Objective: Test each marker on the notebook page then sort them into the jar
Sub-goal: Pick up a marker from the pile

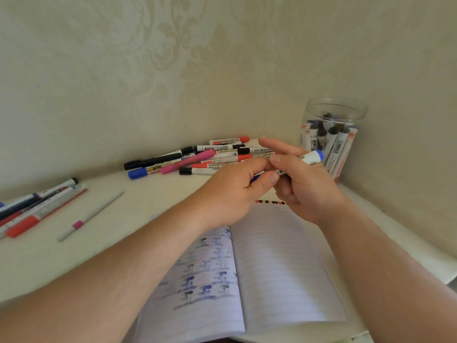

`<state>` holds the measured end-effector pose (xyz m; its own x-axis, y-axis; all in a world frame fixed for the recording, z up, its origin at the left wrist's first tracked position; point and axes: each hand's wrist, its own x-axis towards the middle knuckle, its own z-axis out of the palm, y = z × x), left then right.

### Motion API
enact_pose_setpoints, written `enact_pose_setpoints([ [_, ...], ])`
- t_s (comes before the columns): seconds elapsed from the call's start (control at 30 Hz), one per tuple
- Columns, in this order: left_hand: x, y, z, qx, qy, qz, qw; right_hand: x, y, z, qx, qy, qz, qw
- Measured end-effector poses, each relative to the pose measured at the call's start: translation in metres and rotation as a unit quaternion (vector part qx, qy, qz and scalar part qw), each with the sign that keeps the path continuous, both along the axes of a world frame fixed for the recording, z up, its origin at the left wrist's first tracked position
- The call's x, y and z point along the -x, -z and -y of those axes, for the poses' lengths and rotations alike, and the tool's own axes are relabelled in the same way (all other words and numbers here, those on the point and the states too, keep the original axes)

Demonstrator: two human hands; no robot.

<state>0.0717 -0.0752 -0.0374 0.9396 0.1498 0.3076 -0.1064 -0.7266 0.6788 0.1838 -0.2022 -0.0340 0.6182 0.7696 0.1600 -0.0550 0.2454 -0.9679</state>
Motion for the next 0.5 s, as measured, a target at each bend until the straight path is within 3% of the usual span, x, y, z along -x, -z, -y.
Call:
enact_pose_setpoints([
  [0.17, 0.005, -0.004, 0.002, 0.032, 0.004, -0.010, 0.999, 0.000, 0.004, -0.003, 0.001, -0.007, -0.020, 1.000],
  [0.33, 0.009, 0.000, -0.008, 0.034, -0.051, -0.067, 0.996, -0.003, 0.005, -0.002, -0.002, -0.017, 0.006, 1.000],
  [0.5, 0.041, 0.008, -0.020, -0.063, -0.135, -0.092, 0.985, -0.022, 0.001, 0.003, -0.061, 0.080, -0.064, 0.993],
])
